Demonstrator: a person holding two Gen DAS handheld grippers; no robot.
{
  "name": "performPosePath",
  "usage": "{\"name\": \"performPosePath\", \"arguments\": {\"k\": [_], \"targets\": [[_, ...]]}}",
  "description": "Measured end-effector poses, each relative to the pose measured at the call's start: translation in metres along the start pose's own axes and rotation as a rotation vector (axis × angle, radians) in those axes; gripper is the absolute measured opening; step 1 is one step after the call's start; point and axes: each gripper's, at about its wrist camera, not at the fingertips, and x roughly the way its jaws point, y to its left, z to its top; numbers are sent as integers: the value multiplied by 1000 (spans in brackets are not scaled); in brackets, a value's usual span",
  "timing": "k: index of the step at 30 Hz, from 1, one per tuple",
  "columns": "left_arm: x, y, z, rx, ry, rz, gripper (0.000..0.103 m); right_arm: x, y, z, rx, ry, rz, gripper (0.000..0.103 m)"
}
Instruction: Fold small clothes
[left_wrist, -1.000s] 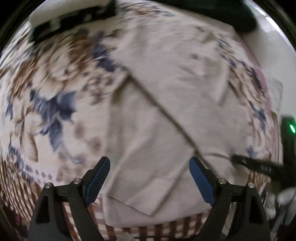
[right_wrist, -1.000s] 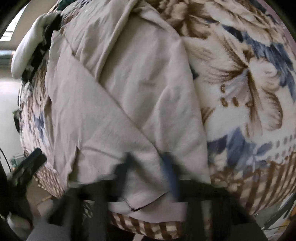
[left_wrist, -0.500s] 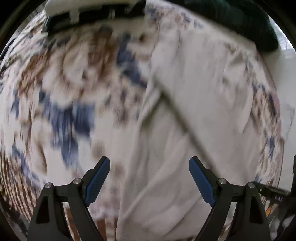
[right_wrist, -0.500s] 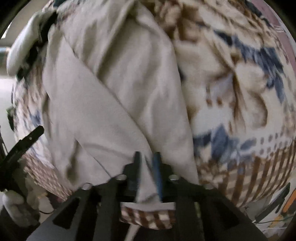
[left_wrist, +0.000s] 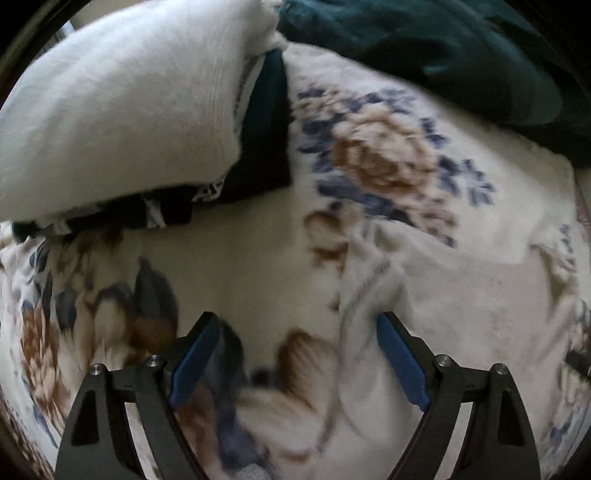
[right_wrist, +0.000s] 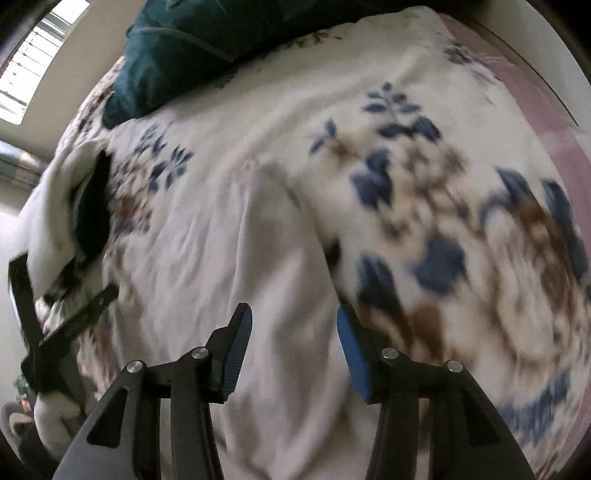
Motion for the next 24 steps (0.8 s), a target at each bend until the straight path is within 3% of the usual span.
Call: {"name": "performPosePath", "arguments": {"k": [6, 9, 11, 16, 21, 24], "targets": [[24, 28, 4, -19, 32, -7, 89, 49, -8, 35, 73, 59, -89, 48], [13, 31, 3, 5, 37, -25, 89, 42, -9, 37, 36, 88, -50, 48], [-7, 35, -8, 10, 44, -82, 89, 26, -8, 30, -11, 96, -16, 48], [-59, 48, -81, 50, 113, -225, 89, -23, -48, -45, -3, 196, 42, 49], [-78, 67, -177, 43, 288, -218, 89, -46, -103, -150, 80, 331, -5, 49], [-82, 79, -239, 15, 397, -201, 89, -57, -134, -206, 159, 396, 16, 49]]}}
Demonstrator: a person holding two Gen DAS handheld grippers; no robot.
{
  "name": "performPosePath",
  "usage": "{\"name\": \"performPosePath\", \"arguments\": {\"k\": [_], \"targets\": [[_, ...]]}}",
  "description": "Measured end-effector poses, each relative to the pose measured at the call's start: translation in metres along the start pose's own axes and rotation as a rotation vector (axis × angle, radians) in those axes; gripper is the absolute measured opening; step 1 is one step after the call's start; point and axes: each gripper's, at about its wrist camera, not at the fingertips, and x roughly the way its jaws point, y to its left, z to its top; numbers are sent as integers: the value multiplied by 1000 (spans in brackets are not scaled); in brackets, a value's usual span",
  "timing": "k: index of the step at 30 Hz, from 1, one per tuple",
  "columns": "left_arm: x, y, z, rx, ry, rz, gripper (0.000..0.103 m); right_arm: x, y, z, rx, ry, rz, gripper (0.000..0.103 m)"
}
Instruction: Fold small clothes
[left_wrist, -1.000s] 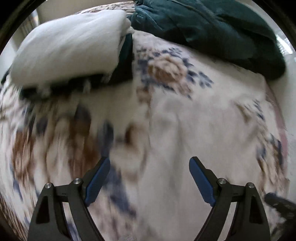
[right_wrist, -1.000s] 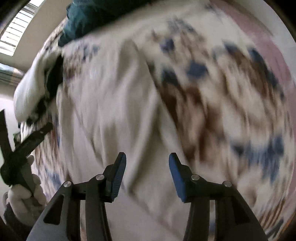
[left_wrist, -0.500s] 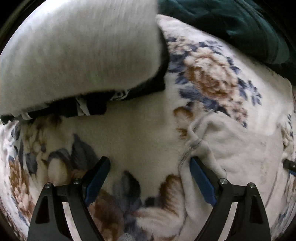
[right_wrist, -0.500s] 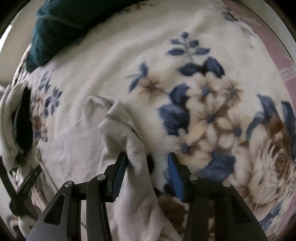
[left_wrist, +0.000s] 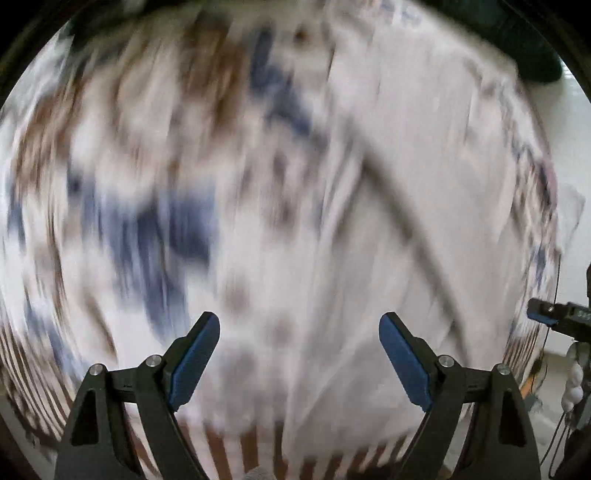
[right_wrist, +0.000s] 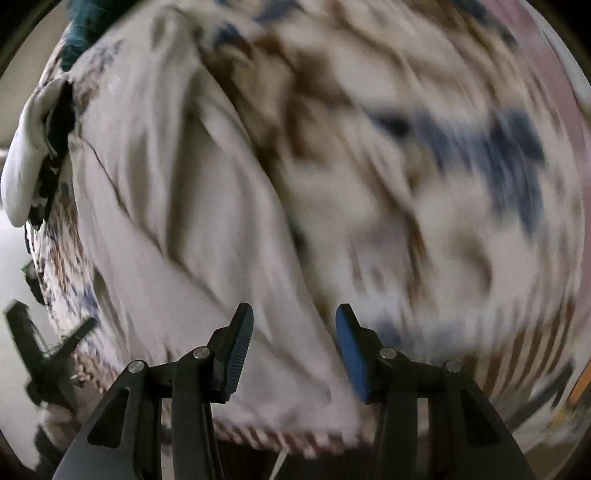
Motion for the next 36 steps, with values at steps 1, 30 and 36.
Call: {"name": "performPosePath", "arguments": {"k": [1, 30, 36], "targets": [[8, 5, -21, -13, 32, 9, 89, 4, -12, -15, 14, 17, 6, 49], [-62, 67, 2, -335, -264, -441, 4, -31, 34, -10, -2, -149, 367, 7], [-37, 77, 60, -430, -287, -507, 24, -29, 26, 61, 82, -231, 325, 54]]}}
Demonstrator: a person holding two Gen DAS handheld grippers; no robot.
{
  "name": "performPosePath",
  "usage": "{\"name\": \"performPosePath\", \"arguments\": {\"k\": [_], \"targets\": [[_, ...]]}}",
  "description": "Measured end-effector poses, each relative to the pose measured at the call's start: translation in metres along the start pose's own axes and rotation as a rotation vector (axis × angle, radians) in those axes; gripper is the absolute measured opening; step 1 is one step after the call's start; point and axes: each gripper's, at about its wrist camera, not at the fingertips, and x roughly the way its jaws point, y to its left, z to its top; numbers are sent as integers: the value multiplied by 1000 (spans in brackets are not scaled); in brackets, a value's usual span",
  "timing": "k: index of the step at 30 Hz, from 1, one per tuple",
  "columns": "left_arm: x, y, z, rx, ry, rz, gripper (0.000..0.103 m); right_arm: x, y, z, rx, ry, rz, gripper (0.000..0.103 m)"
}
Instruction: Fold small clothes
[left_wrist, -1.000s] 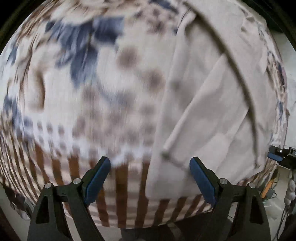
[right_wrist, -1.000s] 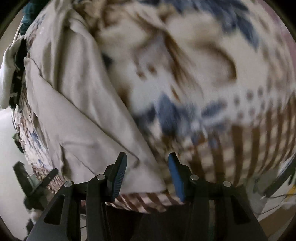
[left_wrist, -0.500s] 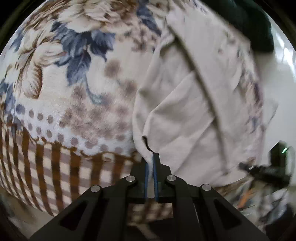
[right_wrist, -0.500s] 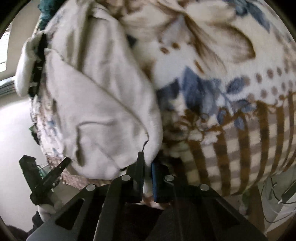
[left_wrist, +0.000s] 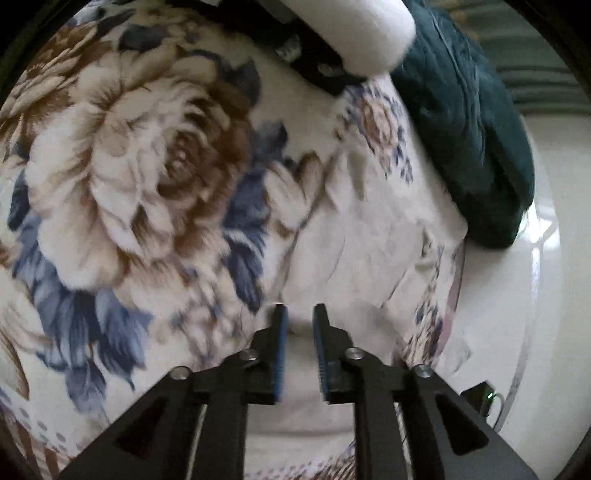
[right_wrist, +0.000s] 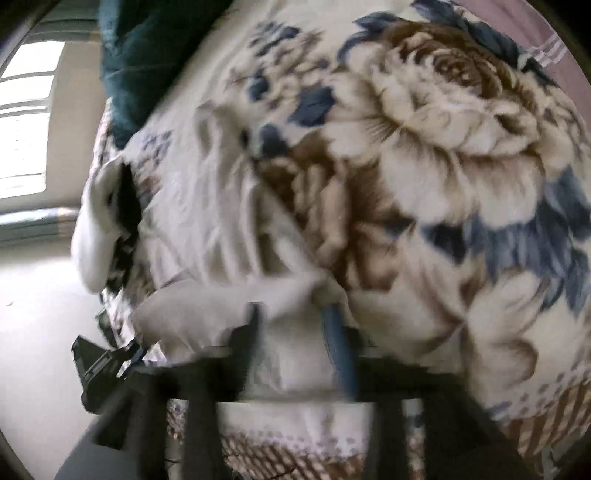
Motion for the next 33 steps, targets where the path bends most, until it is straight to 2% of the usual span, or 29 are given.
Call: {"name": "performPosePath", "arguments": {"k": [1, 3, 7, 12, 13, 14, 15, 16, 19, 21, 25, 26, 27, 28, 29, 30, 31, 32, 33], "targets": [[-5, 3, -1, 11, -24, 9, 28, -1, 2, -2, -14, -26, 4, 55], [-10, 7, -5, 33, -47, 46, 55, -1, 8, -4, -54, -35, -22, 55], [6, 2, -14, 138, -18, 155, 57, 2, 8, -8, -119, -20, -66, 55], [40, -33, -15, 270, -5, 190, 56, 30, 4, 10, -119, -41, -67, 55], [49, -40, -14, 311, -12, 214, 55, 35, 6, 14, -125, -44, -67, 53], [52, -42, -15, 338, -20, 230, 26, 40, 9, 18, -131, -53, -83, 36], [58, -44, -14, 359, -22, 260, 5, 43, 13, 21, -140, -72, -103, 21], [61, -44, -13, 363, -32, 269, 4, 44, 16, 23, -145, -81, -120, 8], [55, -44, -11, 376, -82, 287, 3, 31, 24, 25, -148, -156, -142, 7], [56, -39, -8, 350, -72, 286, 3, 28, 24, 29, -156, -184, -185, 7], [70, -27, 2, 294, -5, 296, 5, 47, 12, 38, -134, -128, -229, 6], [69, -28, 5, 282, 11, 298, 9, 52, 11, 40, -131, -97, -227, 6], [65, -30, 8, 279, 21, 298, 9, 56, 12, 44, -131, -50, -234, 7], [57, -35, 10, 291, 16, 299, 10, 57, 15, 46, -141, -36, -244, 13], [48, -42, 13, 313, -6, 303, 20, 55, 19, 49, -157, -25, -252, 26], [40, -50, 17, 329, -27, 299, 36, 49, 25, 53, -173, -21, -242, 36], [34, -60, 23, 345, -47, 268, 45, 43, 29, 56, -183, -35, -227, 54], [33, -69, 31, 361, -59, 237, 58, 36, 35, 60, -191, -58, -216, 59], [37, -79, 41, 381, -64, 225, 61, 31, 41, 66, -203, -71, -199, 59]]}}
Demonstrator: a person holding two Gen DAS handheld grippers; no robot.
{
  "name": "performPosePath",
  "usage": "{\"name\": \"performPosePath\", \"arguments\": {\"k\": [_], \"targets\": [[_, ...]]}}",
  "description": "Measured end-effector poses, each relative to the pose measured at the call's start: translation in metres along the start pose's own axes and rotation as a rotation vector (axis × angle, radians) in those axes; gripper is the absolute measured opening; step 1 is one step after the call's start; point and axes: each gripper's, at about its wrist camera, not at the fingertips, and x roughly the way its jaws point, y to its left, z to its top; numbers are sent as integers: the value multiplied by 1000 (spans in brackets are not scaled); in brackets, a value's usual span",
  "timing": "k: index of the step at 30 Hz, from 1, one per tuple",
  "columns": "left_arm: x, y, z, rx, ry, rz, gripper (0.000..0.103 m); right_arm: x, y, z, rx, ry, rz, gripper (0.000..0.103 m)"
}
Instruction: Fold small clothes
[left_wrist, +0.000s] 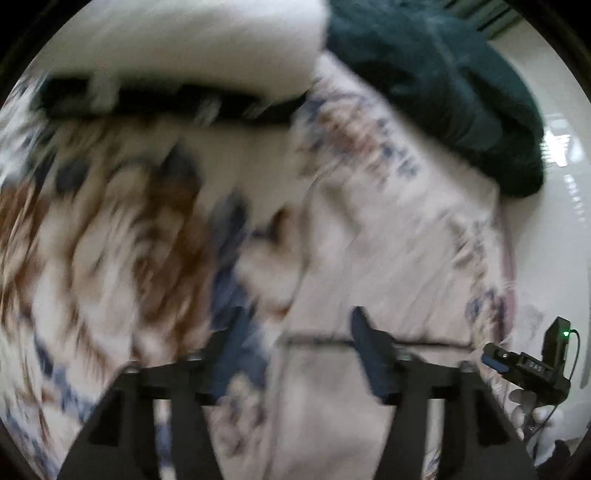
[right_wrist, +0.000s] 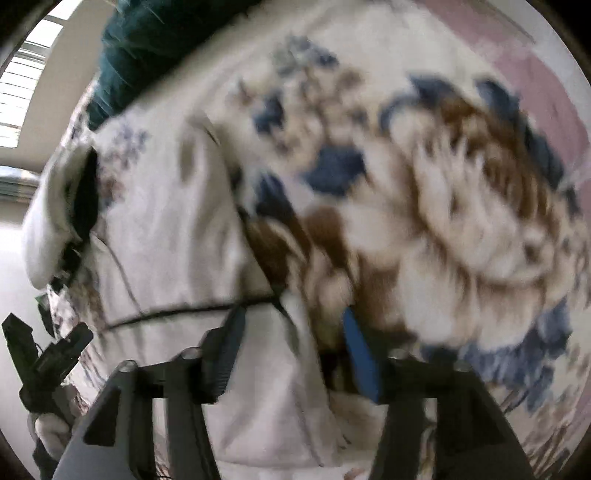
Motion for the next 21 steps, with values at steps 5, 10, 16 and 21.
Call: {"name": "performPosePath", "arguments": {"k": [5, 10, 16, 21], "targets": [[54, -30, 55, 109, 22, 60, 61, 11, 25, 65, 6, -39, 61, 59], [113, -46, 92, 200, 102, 162, 60, 50, 58, 136, 12, -32, 68, 59], [107, -58, 95, 261, 26, 135, 6, 88, 93, 170, -83, 22, -37, 10], [51, -70, 81, 296, -97, 78, 5, 42, 104, 149, -139, -97, 11, 7]]}}
